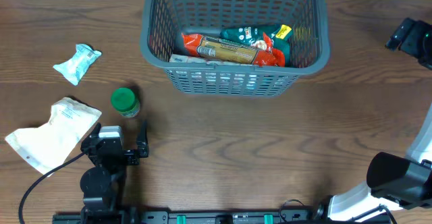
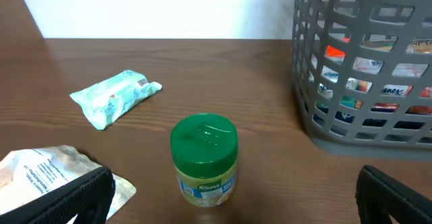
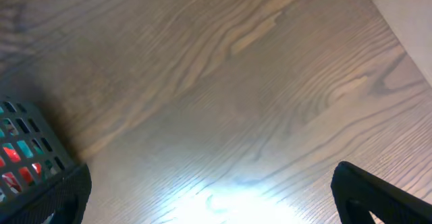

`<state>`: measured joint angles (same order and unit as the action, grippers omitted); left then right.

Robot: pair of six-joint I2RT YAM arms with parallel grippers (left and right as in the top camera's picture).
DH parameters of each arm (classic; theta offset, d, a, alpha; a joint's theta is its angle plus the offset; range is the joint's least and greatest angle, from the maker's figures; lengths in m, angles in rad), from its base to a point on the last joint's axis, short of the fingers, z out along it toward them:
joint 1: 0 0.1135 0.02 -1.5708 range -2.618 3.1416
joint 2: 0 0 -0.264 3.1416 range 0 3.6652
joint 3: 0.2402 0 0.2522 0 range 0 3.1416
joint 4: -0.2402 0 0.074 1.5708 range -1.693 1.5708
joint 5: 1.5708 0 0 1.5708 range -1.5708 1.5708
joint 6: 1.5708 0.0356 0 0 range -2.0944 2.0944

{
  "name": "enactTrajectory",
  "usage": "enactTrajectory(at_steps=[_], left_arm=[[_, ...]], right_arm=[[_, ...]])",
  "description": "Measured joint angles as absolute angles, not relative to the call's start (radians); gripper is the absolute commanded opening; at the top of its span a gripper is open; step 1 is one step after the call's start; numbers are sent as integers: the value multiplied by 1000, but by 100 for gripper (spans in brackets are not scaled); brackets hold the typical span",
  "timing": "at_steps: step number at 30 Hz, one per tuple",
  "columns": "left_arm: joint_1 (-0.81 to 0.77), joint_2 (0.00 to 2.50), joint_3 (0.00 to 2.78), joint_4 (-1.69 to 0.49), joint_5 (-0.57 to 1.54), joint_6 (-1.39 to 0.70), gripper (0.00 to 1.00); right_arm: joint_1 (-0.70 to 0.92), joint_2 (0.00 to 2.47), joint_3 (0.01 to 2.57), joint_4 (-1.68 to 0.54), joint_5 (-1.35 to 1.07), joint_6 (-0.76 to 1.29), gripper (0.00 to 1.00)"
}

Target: Pack container

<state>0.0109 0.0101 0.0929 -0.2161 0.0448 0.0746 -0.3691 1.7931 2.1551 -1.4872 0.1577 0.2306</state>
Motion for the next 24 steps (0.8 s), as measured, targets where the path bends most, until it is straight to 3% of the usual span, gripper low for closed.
enactTrajectory(at_steps=[17,24], left_arm=[[11,11,99,-190,83,43,99],[11,177,359,-343,27,-3,99]], right_arm=[[-369,1793,2155,-1487,158,231,99],[-369,1793,2155,-1486,158,231,99]])
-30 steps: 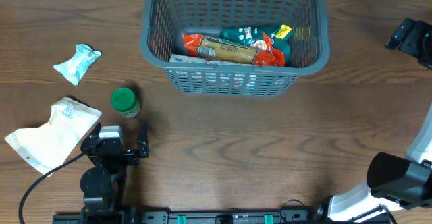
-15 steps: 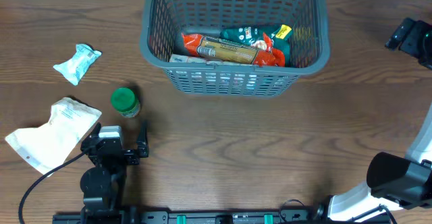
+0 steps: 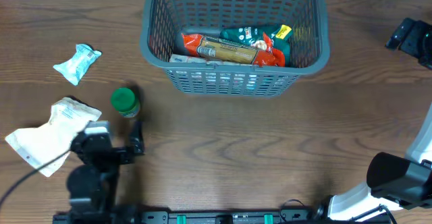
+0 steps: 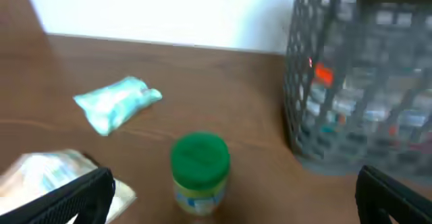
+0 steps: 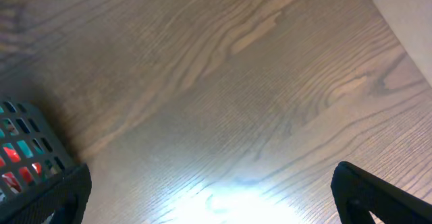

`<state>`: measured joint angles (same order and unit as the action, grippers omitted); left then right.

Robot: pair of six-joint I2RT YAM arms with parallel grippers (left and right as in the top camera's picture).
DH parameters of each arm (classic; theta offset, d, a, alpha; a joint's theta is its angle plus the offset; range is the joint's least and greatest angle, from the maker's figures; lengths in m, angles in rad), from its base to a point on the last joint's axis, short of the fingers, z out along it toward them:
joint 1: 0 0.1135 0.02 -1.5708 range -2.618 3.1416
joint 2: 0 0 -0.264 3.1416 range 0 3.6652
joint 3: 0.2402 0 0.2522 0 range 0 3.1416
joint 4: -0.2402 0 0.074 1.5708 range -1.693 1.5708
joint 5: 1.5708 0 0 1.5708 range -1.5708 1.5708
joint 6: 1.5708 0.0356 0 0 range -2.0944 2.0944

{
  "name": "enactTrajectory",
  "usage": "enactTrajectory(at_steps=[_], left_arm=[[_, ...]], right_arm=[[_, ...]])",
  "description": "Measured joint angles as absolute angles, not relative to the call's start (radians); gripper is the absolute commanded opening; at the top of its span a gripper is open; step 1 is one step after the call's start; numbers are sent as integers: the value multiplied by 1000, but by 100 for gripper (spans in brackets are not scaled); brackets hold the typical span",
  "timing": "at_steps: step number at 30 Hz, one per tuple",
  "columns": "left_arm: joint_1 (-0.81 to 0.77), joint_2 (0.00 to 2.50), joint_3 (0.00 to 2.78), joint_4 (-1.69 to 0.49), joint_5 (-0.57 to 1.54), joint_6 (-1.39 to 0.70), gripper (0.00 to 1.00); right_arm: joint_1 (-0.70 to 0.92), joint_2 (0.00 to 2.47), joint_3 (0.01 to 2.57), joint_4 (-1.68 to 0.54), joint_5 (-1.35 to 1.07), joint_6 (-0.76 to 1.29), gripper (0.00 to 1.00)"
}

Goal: Pack container
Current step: 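Move the left gripper over the mint-green wipes packet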

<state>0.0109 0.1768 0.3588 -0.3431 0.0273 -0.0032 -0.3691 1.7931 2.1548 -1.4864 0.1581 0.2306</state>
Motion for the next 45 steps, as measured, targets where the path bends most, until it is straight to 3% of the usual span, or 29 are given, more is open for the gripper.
enactTrajectory(at_steps=[11,15,22,31,45], left_arm=[[11,827,1182,-787,-123,51,99],[11,979,1357,-859,-139,64,99],[28,1051,1412,-901,-158,84,99],[219,1232,1417,-1040,-180,86,99],[485,1483,1417,-908,-81,250,99]], right_arm=[[-369,1793,2154,-1484,162,231,99],[-369,1793,2154,-1485,163,231,99],[-369,1793,2154,-1484,162,231,99],[-369,1793,2154,-1484,162,231,99],[-369,1793,2154,-1484,162,231,99]])
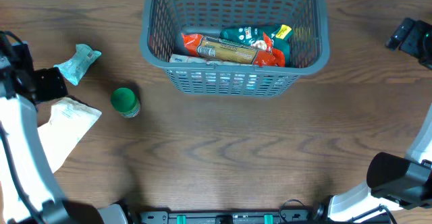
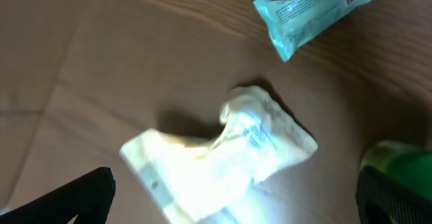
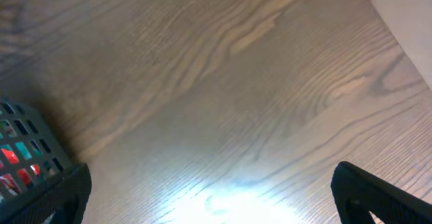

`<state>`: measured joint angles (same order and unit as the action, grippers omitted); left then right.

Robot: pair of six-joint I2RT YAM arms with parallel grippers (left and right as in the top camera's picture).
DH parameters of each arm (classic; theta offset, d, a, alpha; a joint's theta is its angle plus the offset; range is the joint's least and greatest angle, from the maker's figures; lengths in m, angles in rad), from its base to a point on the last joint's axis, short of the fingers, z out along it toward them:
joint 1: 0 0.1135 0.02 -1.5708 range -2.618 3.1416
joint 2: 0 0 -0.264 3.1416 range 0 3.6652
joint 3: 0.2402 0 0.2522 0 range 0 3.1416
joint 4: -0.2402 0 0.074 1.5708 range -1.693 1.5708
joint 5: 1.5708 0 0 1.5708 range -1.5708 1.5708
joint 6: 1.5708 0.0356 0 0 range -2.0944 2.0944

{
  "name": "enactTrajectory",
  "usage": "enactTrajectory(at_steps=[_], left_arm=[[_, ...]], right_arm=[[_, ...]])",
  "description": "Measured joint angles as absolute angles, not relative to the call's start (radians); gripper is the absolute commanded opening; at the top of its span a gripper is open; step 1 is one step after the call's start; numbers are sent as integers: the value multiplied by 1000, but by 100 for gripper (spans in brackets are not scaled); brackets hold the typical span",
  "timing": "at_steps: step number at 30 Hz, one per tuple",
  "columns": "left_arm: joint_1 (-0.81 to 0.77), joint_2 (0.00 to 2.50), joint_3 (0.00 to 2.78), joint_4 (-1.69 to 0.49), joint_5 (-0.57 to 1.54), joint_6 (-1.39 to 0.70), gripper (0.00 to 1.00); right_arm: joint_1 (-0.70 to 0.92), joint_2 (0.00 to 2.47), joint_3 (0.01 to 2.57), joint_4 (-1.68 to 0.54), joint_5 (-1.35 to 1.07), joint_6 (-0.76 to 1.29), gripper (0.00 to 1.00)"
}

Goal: Pack container
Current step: 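Move the left gripper over the mint-green wipes packet, then lower the left gripper and grasp the mint-green wipes packet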

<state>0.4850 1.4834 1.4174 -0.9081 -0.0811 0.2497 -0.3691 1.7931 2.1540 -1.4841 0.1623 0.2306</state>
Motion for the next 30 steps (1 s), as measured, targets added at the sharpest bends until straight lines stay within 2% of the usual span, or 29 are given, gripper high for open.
enactTrajectory(at_steps=[15,30], left_arm=[[517,1832,1418,-674,132,375,99],[517,1891,1418,-541,181,547,99]], right_arm=[[-369,1793,2154,-1485,162,231,99],[-369,1793,2154,-1484,162,231,99]])
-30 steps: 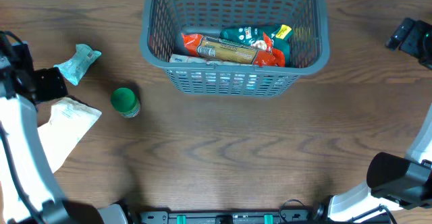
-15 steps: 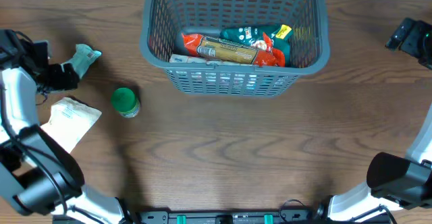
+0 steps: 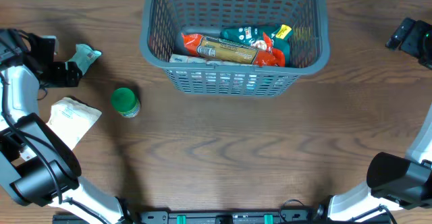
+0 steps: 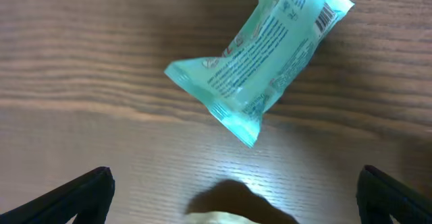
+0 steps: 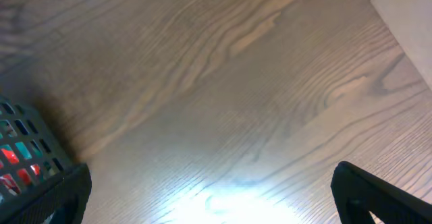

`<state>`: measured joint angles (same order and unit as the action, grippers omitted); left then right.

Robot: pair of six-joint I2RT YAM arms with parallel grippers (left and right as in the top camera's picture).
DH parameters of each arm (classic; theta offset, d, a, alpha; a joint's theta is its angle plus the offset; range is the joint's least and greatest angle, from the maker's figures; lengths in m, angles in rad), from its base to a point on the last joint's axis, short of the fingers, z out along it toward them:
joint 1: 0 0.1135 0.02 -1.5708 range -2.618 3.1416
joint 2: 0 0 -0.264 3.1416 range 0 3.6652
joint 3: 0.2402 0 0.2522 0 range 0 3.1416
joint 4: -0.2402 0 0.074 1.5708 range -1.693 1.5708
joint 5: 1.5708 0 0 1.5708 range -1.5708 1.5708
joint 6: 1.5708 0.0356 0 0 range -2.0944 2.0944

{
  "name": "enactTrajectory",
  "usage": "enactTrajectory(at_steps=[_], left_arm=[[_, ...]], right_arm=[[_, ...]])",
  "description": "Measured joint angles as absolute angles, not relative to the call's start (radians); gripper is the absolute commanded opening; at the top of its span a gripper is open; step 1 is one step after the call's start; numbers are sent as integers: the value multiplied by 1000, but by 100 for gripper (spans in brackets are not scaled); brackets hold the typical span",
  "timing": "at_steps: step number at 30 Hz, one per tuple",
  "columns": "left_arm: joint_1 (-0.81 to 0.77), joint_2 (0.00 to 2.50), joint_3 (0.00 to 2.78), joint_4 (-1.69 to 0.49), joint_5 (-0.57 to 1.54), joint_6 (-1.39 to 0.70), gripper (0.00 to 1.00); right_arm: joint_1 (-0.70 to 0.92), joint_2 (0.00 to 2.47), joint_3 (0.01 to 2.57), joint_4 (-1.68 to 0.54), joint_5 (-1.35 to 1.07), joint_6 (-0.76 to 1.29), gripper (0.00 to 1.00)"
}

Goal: Pack container
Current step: 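Lower the left gripper and grasp the mint-green wipes packet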

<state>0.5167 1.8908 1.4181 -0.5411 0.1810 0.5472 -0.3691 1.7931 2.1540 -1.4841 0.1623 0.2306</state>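
Note:
A grey mesh basket (image 3: 236, 75) stands at the back middle with a red packet and a teal packet inside. A light teal pouch (image 3: 86, 52) (image 4: 260, 65) lies at the far left. My left gripper (image 3: 55, 62) (image 4: 229, 204) hovers open just above and beside that pouch, nothing between its fingers. A green-lidded jar (image 3: 125, 102) stands upright below the pouch. A white crumpled bag (image 3: 64, 119) (image 4: 233, 217) lies left of the jar. My right gripper (image 3: 408, 35) (image 5: 209, 197) stays open at the far right over bare wood.
The brown wooden table (image 3: 256, 156) stretches between jar and right arm. The table's right edge and pale floor (image 5: 405, 8) show in the right wrist view. A corner of the basket (image 5: 27, 156) shows there too.
My left gripper has moved a little toward the back and right, from over the white bag to just over the teal pouch. Still open. The right arm has not moved.
My left gripper stood open low at the front left, facing the jar. It then shifted slightly left. Later it was raised over the white bag at the far left, and now it is over the teal pouch. Nothing was picked up; the right arm stayed still.

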Motion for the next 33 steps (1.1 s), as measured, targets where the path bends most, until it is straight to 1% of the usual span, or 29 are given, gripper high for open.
enactTrajectory(at_steps=[7,10,18,22,25,29,33], left_arm=[[494,1927,1423,-532,179,641,99],[469,1988,1456,-582,166,660,99],[402,2164,1726,-763,99,684,99],[397,2173,1866,-786,78,686,100],[398,2173,1939,-789,60,698,96],[401,2172,1951,-817,44,732,93],[403,2173,1951,-824,38,763,93]], right_arm=[[-369,1793,2154,-1484,162,231,99],[-369,1793,2154,-1485,162,231,99],[-369,1793,2154,-1484,162,231,99],[-369,1793,2154,-1485,162,231,99],[-369,1793,2154,-1484,162,231,99],[-369,1793,2154,-1484,162,231,99],[-369,1793,2154,-1484,162,231,99]])
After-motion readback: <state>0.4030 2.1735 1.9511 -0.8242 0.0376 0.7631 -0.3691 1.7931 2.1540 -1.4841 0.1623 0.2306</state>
